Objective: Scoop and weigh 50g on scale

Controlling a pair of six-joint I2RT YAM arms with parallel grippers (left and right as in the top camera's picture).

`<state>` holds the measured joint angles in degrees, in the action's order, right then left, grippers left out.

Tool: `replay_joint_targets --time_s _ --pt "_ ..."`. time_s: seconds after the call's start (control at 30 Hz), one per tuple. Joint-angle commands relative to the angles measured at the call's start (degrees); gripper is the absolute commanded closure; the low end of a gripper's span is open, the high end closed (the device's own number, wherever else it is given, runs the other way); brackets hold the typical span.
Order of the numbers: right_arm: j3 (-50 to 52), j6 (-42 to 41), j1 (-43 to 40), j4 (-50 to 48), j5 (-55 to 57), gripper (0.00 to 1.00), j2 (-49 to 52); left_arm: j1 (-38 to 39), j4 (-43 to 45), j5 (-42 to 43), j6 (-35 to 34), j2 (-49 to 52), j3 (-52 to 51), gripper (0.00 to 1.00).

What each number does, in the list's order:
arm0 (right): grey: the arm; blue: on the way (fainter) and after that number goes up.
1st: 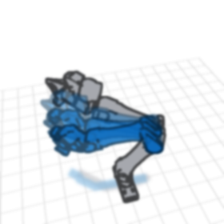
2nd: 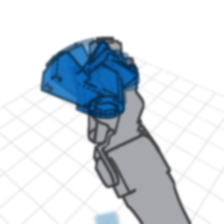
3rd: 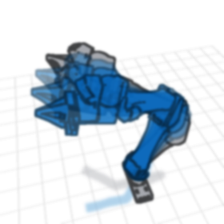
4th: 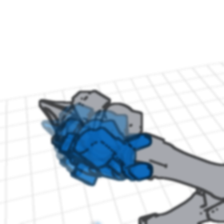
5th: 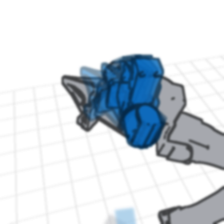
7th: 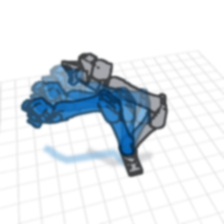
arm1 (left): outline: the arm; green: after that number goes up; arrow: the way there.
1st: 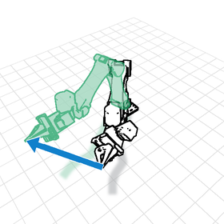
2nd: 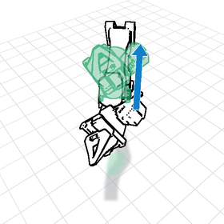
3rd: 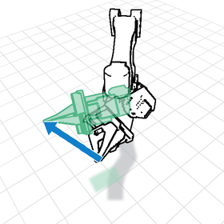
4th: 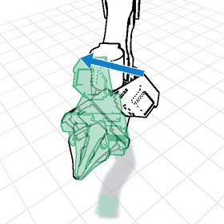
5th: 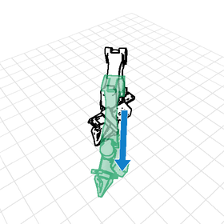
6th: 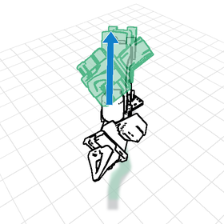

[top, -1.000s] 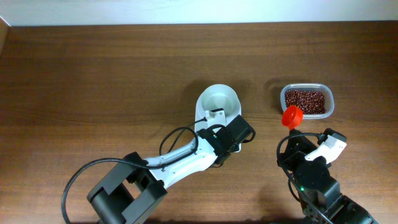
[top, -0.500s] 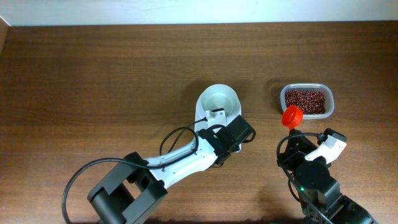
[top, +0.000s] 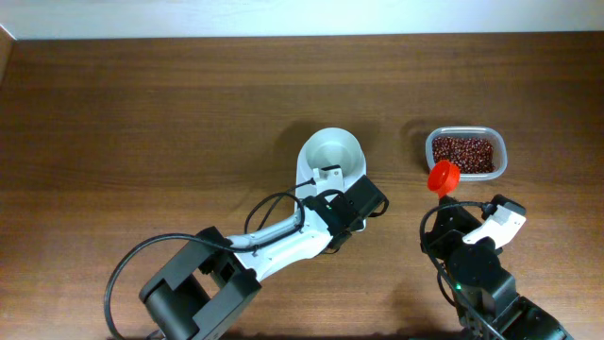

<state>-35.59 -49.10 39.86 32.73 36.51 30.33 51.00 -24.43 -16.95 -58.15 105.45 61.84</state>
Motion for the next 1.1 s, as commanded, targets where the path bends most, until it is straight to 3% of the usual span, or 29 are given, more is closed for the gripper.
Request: replay_joint_targets --time_s 0.0,0.87,1.07 --pt "-0.3 0.7 0.3 0.0 -0.1 0.96 0.1 0.2 0.6 -1.0 -0.1 1.4 0.4 1.0" --pt "-0.3 0.7 0.3 0.0 -1.4 0.96 0.1 0.2 -0.4 -3.6 -1.4 3.0 0.4 1.0" --pt "-0.3 0.7 0.3 0.0 -1.6 0.96 0.0 0.2 -7.5 -2.4 -1.4 -6.4 0.5 1.0"
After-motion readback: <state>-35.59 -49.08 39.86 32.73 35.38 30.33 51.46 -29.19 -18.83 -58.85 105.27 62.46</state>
